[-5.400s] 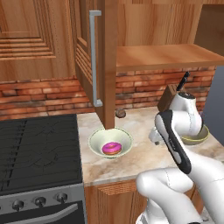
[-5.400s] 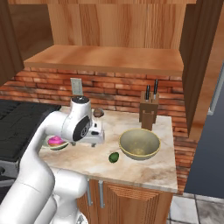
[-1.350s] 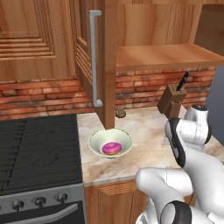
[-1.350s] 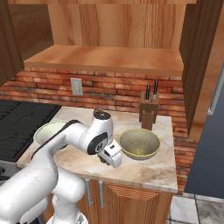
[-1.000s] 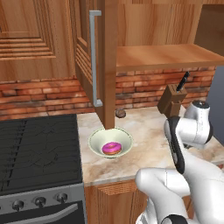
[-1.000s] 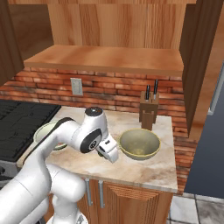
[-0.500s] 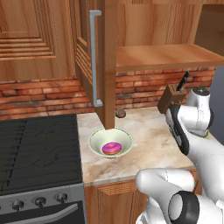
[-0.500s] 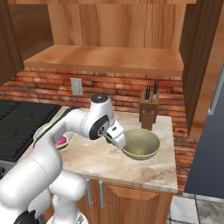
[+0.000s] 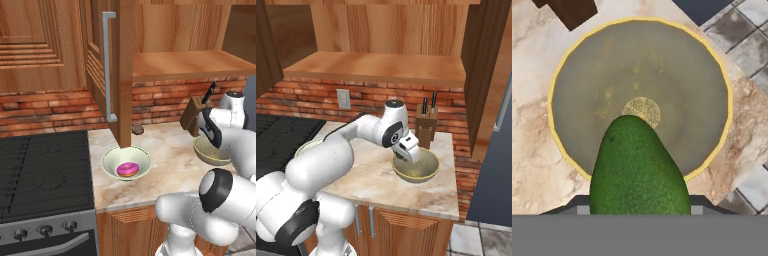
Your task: Pick both bowls and place them on the counter. Then place the donut in one bowl and place the avocado in the other bowl.
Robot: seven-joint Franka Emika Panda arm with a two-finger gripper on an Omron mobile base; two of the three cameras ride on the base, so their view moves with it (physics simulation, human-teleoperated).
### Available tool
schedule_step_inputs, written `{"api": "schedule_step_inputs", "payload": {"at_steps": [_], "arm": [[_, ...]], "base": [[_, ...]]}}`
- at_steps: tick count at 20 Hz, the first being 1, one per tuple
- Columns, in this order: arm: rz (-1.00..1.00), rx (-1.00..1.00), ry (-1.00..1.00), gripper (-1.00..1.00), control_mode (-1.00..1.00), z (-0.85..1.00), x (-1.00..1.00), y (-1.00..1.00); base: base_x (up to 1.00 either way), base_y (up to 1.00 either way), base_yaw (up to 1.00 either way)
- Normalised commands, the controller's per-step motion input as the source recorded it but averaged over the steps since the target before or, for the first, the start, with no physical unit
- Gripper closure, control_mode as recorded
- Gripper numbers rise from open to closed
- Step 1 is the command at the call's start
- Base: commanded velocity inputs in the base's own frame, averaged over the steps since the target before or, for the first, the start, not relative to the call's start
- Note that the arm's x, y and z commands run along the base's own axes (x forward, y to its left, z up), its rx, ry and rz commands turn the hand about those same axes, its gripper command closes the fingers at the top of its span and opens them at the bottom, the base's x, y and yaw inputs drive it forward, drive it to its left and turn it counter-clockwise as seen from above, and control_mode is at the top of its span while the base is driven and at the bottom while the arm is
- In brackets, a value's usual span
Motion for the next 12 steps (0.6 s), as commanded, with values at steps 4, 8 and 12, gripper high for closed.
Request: {"api": "schedule_step_inputs", "payload": {"at_steps": [4,8,12], "arm": [[0.0,0.0,0.06,1.0,-1.0,-0.33,0.24,-0.43],[0.0,0.02,0.03,1.0,-1.0,-0.39,0.23,-0.36],[0.0,0.02,0.0,1.0,-1.0,-0.43,0.17,-0.15]], "base": [[0.0,0.0,0.0],[0.0,0.0,0.0],[0.0,0.0,0.0]]}}
